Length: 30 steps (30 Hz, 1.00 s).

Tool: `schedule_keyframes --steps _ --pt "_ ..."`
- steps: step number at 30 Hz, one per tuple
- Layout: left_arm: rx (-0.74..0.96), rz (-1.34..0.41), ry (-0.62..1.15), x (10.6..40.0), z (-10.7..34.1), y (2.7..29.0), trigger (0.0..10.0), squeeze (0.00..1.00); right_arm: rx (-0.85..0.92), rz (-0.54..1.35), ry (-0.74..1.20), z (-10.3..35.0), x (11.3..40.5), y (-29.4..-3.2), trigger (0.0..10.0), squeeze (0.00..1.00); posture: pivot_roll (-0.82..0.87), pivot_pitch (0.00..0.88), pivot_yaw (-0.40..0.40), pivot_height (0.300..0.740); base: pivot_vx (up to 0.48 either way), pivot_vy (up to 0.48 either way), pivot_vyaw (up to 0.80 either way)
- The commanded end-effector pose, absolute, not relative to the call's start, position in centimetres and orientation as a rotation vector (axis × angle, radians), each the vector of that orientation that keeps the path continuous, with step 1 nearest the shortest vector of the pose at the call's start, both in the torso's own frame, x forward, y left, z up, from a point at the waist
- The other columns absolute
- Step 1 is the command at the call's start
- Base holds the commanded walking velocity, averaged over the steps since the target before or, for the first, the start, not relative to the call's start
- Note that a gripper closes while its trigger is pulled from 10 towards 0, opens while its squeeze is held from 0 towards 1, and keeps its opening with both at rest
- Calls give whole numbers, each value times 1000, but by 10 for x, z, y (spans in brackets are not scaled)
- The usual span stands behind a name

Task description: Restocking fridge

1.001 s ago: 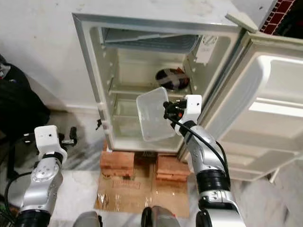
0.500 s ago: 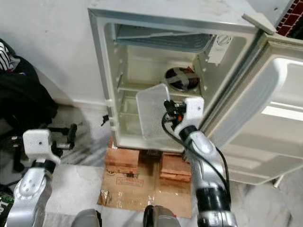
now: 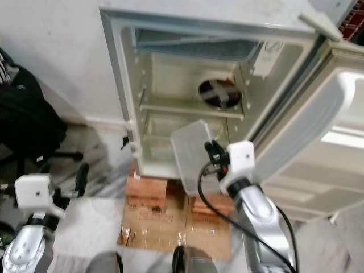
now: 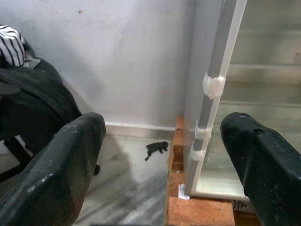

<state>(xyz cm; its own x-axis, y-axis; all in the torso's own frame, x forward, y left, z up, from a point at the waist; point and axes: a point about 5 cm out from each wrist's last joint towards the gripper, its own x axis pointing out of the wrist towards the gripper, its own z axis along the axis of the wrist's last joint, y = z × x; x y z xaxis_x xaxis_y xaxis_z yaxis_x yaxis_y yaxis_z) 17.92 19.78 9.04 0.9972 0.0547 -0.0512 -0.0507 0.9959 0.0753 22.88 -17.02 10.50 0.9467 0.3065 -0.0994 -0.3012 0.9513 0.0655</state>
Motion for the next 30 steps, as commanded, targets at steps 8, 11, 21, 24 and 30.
schedule_keyframes --steps 8,11,21,24,30 --pt "74 19 30 186 98 196 10000 0 54 350 99 114 225 -165 10000 0 55 142 -70 740 0 0 0" --pt "75 12 17 189 101 197 10000 0 69 340 92 115 227 -162 10000 0 56 144 -65 740 183 0 0" --pt "54 25 31 192 97 198 10000 0 81 368 104 111 230 -159 10000 0 60 121 -74 740 342 0 0" --pt "50 23 32 193 96 197 10000 0 69 380 95 112 234 -159 10000 0 58 115 -75 740 439 0 0" --pt "45 20 26 199 96 196 10000 0 65 400 89 114 247 -157 10000 0 64 104 -83 740 439 0 0"
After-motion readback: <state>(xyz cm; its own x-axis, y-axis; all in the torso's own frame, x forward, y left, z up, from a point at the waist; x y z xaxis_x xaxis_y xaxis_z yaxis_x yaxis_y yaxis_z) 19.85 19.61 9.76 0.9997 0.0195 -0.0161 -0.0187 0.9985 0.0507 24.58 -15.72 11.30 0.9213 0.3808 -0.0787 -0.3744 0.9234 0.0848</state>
